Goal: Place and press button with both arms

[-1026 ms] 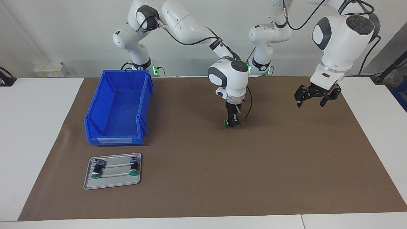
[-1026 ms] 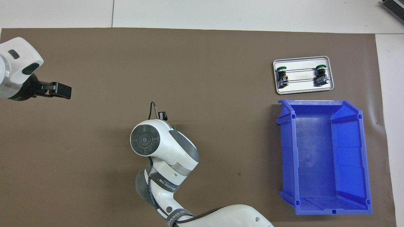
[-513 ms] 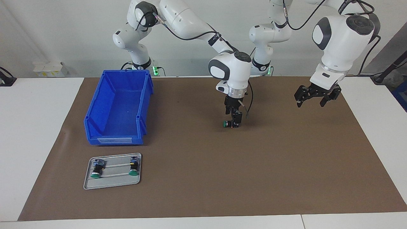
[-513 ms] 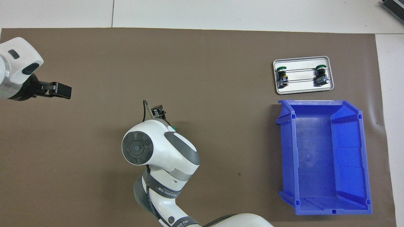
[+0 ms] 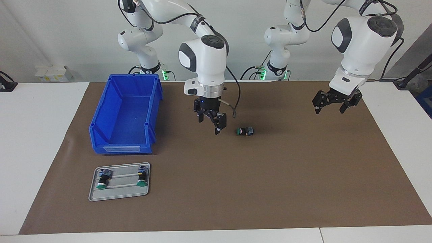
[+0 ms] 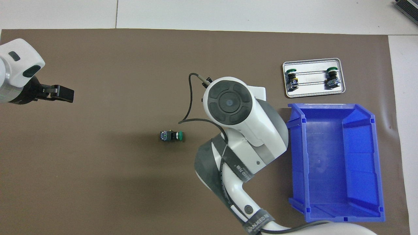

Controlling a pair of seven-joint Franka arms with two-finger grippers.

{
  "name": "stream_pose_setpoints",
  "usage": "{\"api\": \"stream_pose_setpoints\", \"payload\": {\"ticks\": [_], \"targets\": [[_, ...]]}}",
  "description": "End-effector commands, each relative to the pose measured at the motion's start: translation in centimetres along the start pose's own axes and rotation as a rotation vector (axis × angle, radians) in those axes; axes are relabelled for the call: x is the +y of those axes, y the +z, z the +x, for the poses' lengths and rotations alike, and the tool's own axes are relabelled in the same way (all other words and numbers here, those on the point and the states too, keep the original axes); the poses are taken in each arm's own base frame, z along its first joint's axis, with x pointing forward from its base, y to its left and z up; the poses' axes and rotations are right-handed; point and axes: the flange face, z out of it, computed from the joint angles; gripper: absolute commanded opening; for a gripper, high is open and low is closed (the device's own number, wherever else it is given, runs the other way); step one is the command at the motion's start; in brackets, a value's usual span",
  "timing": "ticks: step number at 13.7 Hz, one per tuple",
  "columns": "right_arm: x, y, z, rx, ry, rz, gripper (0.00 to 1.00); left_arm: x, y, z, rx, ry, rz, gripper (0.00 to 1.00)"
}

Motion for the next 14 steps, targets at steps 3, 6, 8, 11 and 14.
{"api": "stream_pose_setpoints", "payload": {"ticks": [3,6,8,11,14], "targets": [[6.5,-1.7,11.2,0.013,-0.229,-0.019,1.00,-0.1,-0.2,-0.9,0.007,-0.010,-0.004,1.00],[12.3,-3.1,16.8,-0.086,-0.279,-0.032,1.00,-0.1,-0.2,-0.9,0.007,-0.010,-0.004,1.00],[17.1,-2.7,17.9,-0.133,-0.272,-0.073,1.00,-0.1,-0.2,-0.9,0.007,-0.010,-0.004,1.00],[23.5,-1.1,19.1,-0.205,-0.376,-0.111,1.00,-0.1,-0.2,-0.9,0.007,-0.010,-0.004,1.00],[28.6,-1.8,23.4,-0.211,-0.427,-0.105,1.00,-0.1,-0.2,-0.9,0.007,-0.010,-0.004,1.00]]}}
